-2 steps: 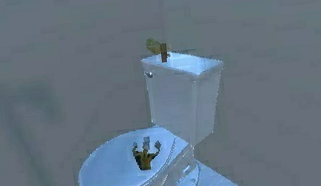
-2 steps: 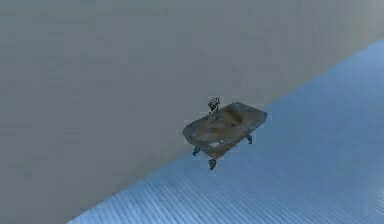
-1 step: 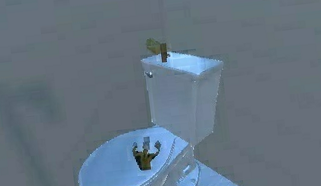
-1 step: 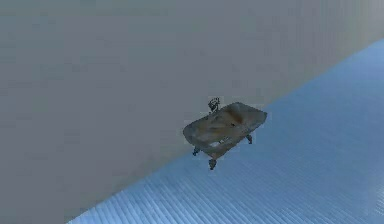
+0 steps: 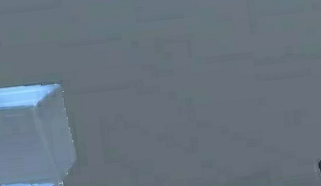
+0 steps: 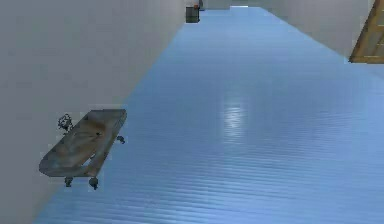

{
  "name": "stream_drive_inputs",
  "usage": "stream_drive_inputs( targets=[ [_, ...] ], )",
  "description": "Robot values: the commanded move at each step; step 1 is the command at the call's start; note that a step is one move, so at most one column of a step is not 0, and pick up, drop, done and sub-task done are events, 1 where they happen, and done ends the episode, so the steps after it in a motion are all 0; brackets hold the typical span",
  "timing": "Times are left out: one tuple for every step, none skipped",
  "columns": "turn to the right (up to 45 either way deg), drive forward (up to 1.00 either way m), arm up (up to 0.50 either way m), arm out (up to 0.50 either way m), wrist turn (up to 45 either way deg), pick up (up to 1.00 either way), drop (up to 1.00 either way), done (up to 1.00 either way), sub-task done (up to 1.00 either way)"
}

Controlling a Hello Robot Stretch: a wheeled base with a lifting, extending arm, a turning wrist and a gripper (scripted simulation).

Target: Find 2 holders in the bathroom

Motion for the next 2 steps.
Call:
stream_drive_inputs(
  targets=[
    [45.0, 0.00, 0.00, 0.00, 0.0, 0.00, 0.00, 0.00, 0.00],
    [45.0, 0.00, 0.00, 0.00, 0.0, 0.00, 0.00, 0.00, 0.00]
  ],
)
